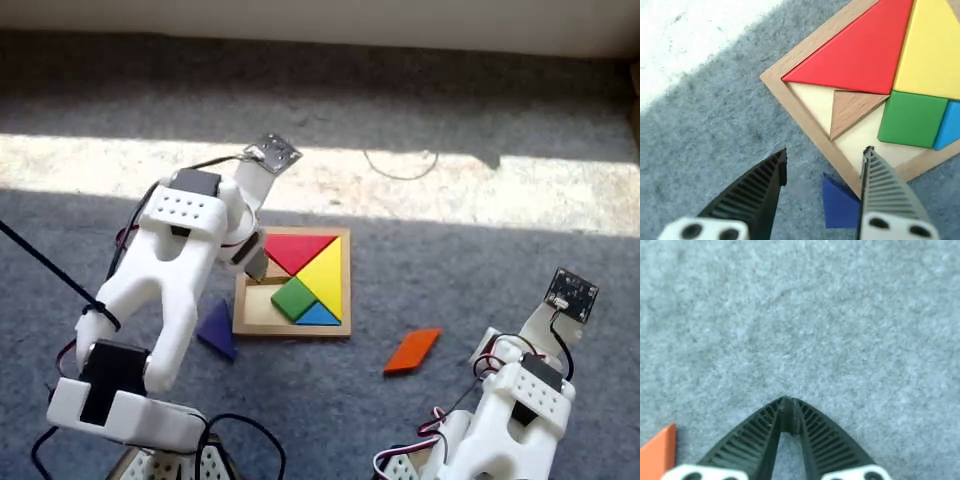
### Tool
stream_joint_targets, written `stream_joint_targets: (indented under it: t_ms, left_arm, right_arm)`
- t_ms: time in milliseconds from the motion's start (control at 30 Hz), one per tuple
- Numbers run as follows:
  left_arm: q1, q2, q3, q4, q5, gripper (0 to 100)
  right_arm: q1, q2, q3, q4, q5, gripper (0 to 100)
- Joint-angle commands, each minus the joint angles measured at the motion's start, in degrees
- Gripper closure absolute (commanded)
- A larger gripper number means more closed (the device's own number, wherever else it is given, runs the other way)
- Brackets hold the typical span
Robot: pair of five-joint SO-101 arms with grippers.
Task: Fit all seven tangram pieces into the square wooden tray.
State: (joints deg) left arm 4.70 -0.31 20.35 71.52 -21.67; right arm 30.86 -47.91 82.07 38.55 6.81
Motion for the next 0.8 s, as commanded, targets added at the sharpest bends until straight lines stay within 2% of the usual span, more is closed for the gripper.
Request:
stream_joint_targets:
  t_ms: [0, 167, 333, 600, 767]
  left_arm:
    - [-1.27, -0.92, 2.77, -1.93, -3.16, 76]
    - [-1.98, -0.66, 8.13, -11.43, -3.34, 75]
    - [-2.42, -0.31, 11.3, -18.02, -8.09, 75]
    - [-4.26, -0.31, 11.12, -22.07, -8.35, 76]
    - [-3.65, -0.92, 11.12, -21.63, -8.35, 76]
  right_arm:
    - [-0.48, -0.75, -2.86, -1.01, 0.18, 99.3]
    - [-0.48, -0.75, -2.86, -1.01, 0.18, 99.3]
    - [-0.48, -0.75, -2.86, -1.01, 0.18, 99.3]
    - [-0.48, -0.75, -2.86, -1.01, 0.18, 99.3]
    - [-0.48, -0.75, -2.86, -1.01, 0.18, 99.3]
